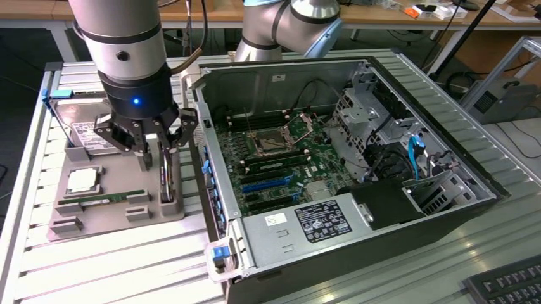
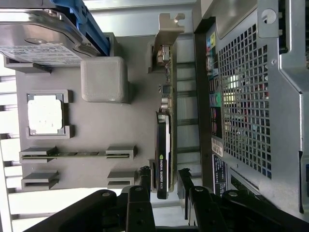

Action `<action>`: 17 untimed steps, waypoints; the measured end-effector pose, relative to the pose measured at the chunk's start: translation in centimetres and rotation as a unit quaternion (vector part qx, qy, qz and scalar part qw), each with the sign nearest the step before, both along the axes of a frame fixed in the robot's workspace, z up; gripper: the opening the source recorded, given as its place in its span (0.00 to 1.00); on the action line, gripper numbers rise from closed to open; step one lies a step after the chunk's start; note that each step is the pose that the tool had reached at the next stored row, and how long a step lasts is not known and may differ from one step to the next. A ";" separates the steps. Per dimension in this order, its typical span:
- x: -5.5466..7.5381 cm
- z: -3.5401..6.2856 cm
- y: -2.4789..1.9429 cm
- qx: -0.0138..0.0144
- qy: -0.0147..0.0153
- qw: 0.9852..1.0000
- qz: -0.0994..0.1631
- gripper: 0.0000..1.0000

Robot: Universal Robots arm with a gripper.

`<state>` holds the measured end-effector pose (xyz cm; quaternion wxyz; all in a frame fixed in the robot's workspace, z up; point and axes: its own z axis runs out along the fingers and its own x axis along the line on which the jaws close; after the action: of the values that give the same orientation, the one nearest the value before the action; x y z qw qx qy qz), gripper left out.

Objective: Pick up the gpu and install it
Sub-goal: 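Pick up the gpu and move the gpu toward the slot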

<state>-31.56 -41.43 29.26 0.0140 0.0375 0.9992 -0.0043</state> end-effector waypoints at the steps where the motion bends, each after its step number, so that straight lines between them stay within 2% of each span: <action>1: 0.0 -0.02 0.00 0.000 0.000 1.000 0.000 0.36; 17: 0.0 -0.43 -0.02 -0.002 0.000 1.000 0.000 0.36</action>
<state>-31.56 -41.45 28.83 0.0141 0.0375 0.9992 -0.0065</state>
